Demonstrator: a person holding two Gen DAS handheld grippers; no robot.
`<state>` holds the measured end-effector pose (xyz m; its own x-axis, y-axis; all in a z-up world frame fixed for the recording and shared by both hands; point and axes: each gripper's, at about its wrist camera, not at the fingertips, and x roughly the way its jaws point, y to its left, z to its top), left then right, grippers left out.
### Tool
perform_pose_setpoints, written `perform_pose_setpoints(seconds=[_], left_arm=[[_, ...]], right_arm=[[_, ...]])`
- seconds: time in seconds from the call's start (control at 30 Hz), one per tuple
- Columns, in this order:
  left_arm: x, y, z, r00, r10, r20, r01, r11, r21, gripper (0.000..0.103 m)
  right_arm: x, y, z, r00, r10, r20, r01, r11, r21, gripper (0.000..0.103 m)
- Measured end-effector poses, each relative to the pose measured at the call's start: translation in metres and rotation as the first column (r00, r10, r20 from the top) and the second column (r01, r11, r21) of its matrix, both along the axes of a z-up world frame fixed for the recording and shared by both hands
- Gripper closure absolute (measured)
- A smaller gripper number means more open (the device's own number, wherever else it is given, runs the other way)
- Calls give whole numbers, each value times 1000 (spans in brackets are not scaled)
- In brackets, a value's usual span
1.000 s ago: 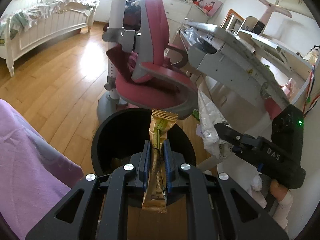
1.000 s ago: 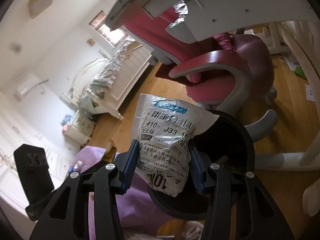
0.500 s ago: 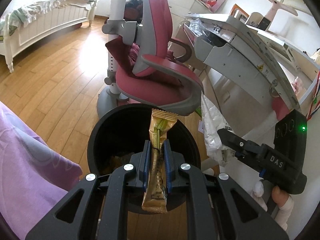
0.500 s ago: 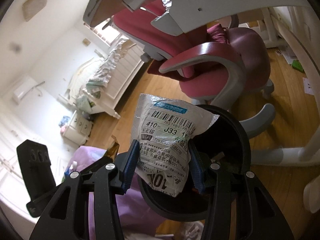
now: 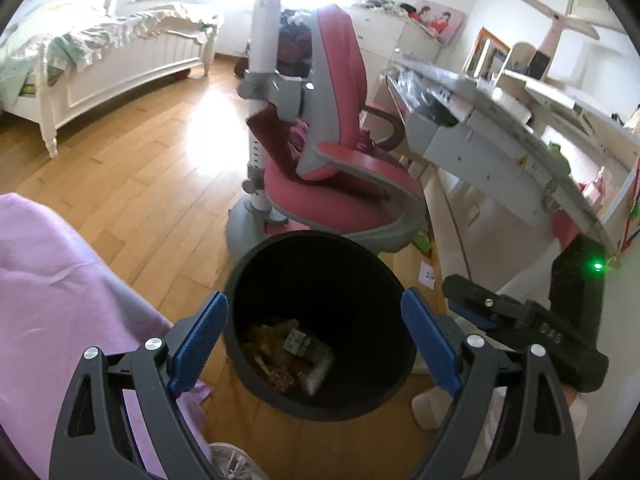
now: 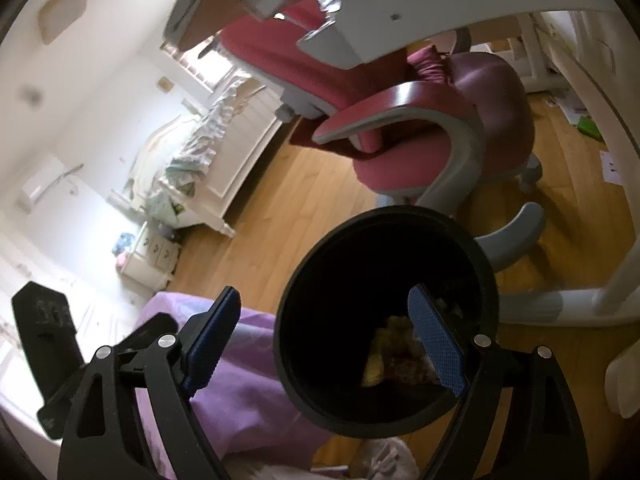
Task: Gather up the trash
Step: 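Carry the gold wrapper and white parcel bag to the black bin and release both, then grasp the green tube with the left tool while the right tool grasps the purple spray bottle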
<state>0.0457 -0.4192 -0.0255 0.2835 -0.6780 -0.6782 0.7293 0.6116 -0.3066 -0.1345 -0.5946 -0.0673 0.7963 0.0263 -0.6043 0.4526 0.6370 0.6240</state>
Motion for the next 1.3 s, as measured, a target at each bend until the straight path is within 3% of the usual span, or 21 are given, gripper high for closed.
perform_pose_setpoints(seconds=[0.23,0.4,0.5,0.67,0.73,0.93,1.1,1.2,1.27,1.3], left_arm=[[13,82,17,990,138,5,-138,989,-51,15],[31,167,25,959,279,41,-276,959,-68,15],[45,221,27,927,366,83,-363,930,-51,15],[90,318,30,853,495,165,-505,863,20,15],[109,339,27,845,498,196,-519,852,71,15],[171,362,4,884,370,285,-446,850,279,15],[208,363,-25,928,250,275,-346,851,394,15],[218,366,-34,947,212,239,-295,870,395,16],[225,372,-34,964,209,167,-255,904,342,38],[227,374,-36,966,219,139,-253,911,326,42]], right_arm=[[32,48,15,990,143,-8,-143,989,-42,18],[75,113,41,944,331,-9,-329,936,-125,18],[105,160,61,884,467,-19,-461,865,-199,18],[157,244,88,738,673,-47,-651,693,-309,18],[178,270,92,696,715,-67,-693,643,-327,30],[255,346,76,607,779,-160,-774,533,-343,38],[302,372,40,587,769,-252,-799,501,-332,42],[324,378,20,586,756,-292,-806,507,-305,46],[332,379,12,582,752,-308,-811,509,-290,51],[334,380,10,579,754,-310,-813,508,-284,56]])
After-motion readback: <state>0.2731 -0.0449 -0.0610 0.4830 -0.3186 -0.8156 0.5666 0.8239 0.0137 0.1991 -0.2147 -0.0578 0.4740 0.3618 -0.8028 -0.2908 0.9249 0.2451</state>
